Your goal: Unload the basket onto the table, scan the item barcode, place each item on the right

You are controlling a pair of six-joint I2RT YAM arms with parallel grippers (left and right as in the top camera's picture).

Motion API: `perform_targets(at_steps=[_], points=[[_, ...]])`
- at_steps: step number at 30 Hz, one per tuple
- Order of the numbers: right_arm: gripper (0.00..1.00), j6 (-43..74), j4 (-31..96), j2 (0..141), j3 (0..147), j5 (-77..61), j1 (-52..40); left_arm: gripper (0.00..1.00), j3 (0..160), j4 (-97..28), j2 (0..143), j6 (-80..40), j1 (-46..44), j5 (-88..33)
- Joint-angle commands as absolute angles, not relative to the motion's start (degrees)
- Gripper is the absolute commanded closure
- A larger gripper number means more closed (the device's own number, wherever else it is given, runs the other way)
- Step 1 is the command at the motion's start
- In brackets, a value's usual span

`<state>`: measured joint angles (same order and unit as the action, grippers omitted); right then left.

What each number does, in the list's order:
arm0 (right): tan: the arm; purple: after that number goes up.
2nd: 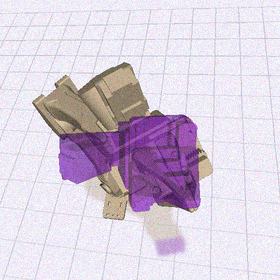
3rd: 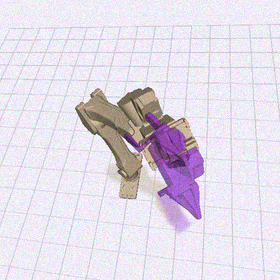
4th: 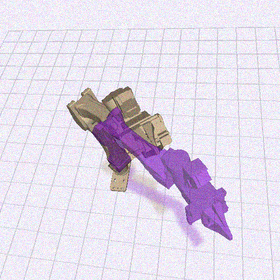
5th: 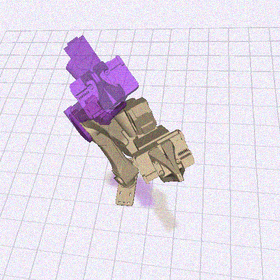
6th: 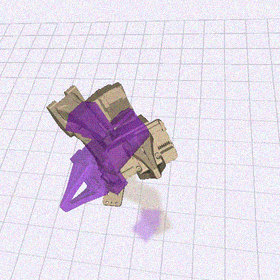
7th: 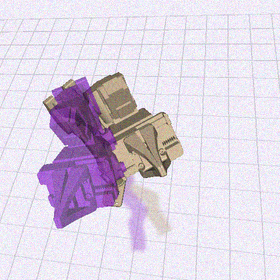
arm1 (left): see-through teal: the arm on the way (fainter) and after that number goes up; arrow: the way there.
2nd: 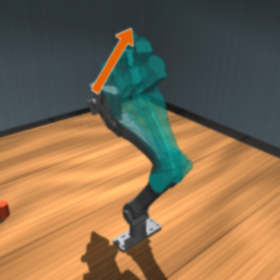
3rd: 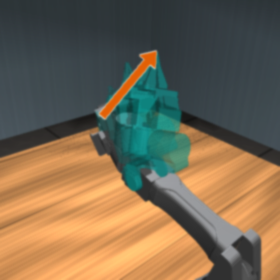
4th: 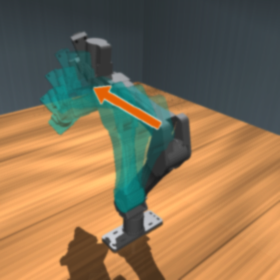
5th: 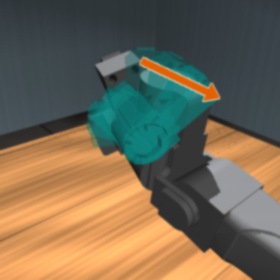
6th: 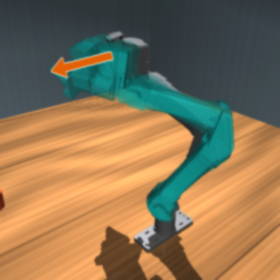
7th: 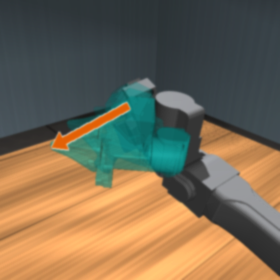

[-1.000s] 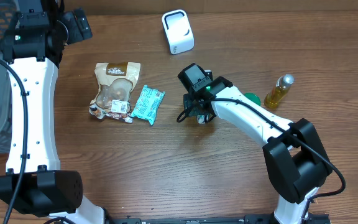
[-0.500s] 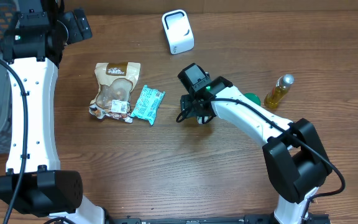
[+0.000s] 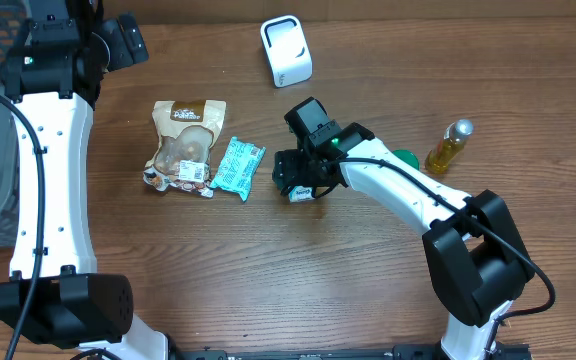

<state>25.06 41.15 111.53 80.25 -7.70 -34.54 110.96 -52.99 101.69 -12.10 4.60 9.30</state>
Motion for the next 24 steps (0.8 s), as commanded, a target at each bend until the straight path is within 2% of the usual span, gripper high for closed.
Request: perform_targets(at_steps=[1,2,3,4,24], points=[[0.23,25.04,40.80,111.79,80.84,-9.10,-34.65,0.00,111.44,-52.97,101.89,-12.88,4.82,10.04],[0.19,25.04,40.77,111.79,80.84,-9.10,-34.57,0.01,111.44,-52.97,101.89,-12.88,4.82,10.04],[0.07,25.04,40.77,111.79,80.84,-9.10,-34.44,0.00,111.44,-52.97,101.89,-12.88,4.82,10.04],[0.00,25.04,40.77,111.79,80.84,-9.10,-34.26,0.00,111.44,-52.97,101.89,-12.88,4.82,10.04],[0.00,25.23,42.52,111.79,80.84,-9.10,-29.76,0.00,111.44,-52.97,101.89,-12.88,4.82,10.04]])
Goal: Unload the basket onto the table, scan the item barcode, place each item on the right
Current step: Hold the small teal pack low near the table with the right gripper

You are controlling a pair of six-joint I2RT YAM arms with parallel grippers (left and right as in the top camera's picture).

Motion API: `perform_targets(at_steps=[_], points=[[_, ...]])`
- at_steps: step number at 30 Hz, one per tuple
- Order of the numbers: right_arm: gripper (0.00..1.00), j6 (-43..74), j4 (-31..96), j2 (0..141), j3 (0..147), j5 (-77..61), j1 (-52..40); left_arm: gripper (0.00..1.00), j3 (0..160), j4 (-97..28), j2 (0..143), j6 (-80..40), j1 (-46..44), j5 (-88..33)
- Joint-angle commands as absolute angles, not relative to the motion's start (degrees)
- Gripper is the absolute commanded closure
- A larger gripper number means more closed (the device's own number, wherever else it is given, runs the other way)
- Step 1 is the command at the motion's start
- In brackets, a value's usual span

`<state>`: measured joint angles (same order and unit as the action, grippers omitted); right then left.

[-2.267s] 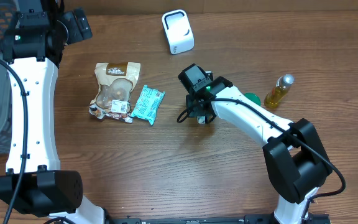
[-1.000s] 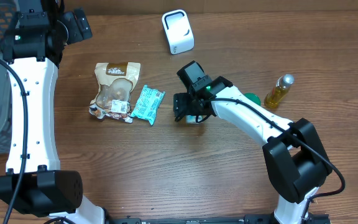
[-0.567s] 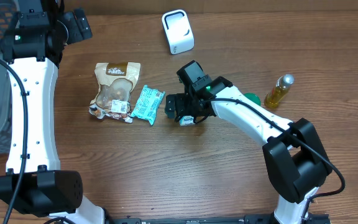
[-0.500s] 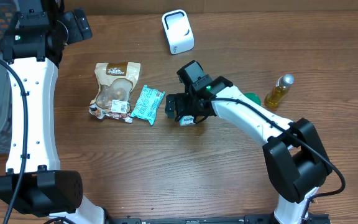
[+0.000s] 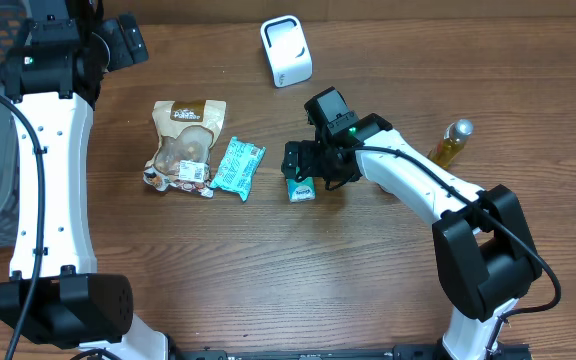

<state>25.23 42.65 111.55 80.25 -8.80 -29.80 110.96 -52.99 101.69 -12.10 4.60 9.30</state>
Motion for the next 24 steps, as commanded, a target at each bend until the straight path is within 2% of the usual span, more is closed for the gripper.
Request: perform_targets(at_steps=[1,5,14,18,24], points=[[0.00,25.21,42.52,111.79,80.84,-9.10,-29.76,0.00,111.44,-52.97,101.89,-12.86,4.82,10.04],[0.02,25.21,42.50,111.79,80.84,-9.08,-29.76,0.00,111.44,-52.97,101.89,-12.88,4.82,10.04],[0.30,25.23,42.78,111.79,80.84,-7.57,-29.67,0.00,111.44,-52.97,101.89,-12.88,4.82,10.04],[0.36,25.26,43.20,111.79,80.84,-7.60,-29.19,0.00,111.44,-52.97,101.89,-12.88,4.82,10.04],[0.39,25.23,43.42,111.79,80.84,-7.60,-28.62,0.00,111.44,-52.97,101.89,-12.88,4.82,10.04]])
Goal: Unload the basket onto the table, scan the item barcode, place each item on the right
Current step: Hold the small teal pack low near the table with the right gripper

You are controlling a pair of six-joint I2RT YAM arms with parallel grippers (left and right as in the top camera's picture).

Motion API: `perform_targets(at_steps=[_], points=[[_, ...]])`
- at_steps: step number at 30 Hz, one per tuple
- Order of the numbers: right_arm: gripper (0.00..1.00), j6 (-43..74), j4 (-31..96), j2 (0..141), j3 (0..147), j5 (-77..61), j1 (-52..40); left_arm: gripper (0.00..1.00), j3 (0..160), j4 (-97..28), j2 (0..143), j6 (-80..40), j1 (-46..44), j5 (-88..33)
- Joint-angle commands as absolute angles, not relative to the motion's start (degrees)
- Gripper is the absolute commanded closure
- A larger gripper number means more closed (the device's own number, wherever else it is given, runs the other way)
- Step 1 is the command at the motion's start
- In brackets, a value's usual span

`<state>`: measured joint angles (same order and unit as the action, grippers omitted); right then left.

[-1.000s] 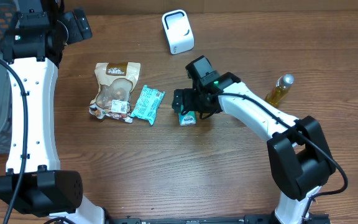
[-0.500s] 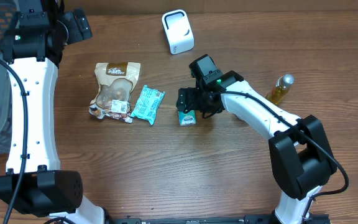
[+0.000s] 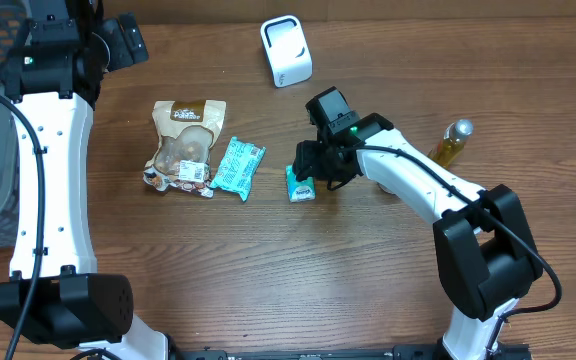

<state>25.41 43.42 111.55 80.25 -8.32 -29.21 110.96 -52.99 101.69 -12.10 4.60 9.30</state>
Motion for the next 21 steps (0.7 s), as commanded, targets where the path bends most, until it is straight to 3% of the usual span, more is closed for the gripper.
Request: perform_targets(at_steps=[1,21], points=[[0.39,25.23,43.42,111.79,80.84,-7.60,-28.62,0.00,111.44,-52.97,101.89,-12.86,4.82,10.04],[0.42,25.21,44.49,111.79,80.84,-6.09,-28.62,0.00,111.44,-52.97,101.89,-12.88,4.82,10.04]])
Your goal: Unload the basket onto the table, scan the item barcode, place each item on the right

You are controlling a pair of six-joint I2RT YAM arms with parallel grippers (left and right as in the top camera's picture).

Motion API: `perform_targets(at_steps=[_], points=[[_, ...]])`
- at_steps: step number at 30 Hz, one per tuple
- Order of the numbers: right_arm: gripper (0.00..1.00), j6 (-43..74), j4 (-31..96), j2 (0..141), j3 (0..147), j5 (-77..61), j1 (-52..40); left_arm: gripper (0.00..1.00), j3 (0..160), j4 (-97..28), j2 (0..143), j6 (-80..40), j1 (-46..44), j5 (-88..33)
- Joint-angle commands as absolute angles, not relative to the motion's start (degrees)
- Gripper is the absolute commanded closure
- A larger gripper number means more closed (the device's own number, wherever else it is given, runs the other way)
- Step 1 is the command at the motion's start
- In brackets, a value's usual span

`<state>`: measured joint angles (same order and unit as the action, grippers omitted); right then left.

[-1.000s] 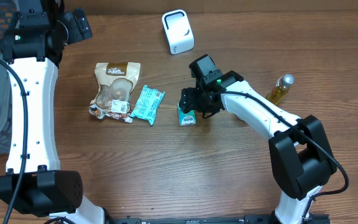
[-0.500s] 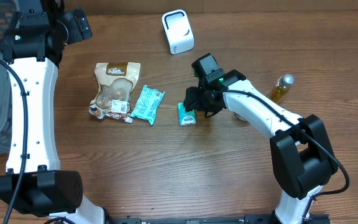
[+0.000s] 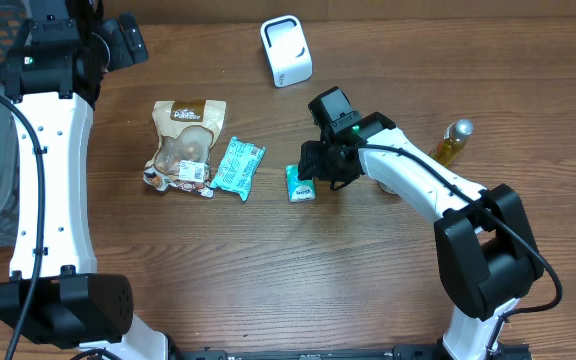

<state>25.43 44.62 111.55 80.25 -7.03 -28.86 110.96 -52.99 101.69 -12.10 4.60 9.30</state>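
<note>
A small green and white packet [image 3: 300, 186] lies flat on the wooden table [image 3: 268, 270], just left of my right gripper [image 3: 315, 170]. The gripper hangs low beside it, fingers pointing left and down, open with nothing between them. The white barcode scanner [image 3: 286, 50] stands at the back centre, well beyond the packet. My left gripper [image 3: 126, 40] is parked at the back left, far from the packet; its jaws are too dark to read.
A brown snack bag [image 3: 183, 145] and a teal packet [image 3: 238, 166] lie left of centre. A yellow oil bottle [image 3: 450, 144] stands at the right. A grey basket sits off the left edge.
My right gripper has shifted slightly to the right, a little farther off the green and white packet. The packet and the left arm have not moved.
At first my right gripper covered the green and white packet on the table. Then it stood up and to the right of the packet, which lay uncovered. Since then it has edged farther right, and the packet has stayed where it lies.
</note>
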Motion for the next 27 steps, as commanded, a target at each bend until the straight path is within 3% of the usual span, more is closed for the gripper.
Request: perform_targets(at_steps=[1,14,27], points=[[0.43,25.21,44.47,111.79,80.84,-6.09,-28.62,0.00,111.44,-52.97,101.89,-12.88,4.82,10.04],[0.42,25.23,44.18,111.79,80.84,-6.09,-28.62,0.00,111.44,-52.97,101.89,-12.88,4.82,10.04],[0.50,25.21,44.25,111.79,80.84,-6.09,-28.62,0.00,111.44,-52.97,101.89,-12.88,4.82,10.04]])
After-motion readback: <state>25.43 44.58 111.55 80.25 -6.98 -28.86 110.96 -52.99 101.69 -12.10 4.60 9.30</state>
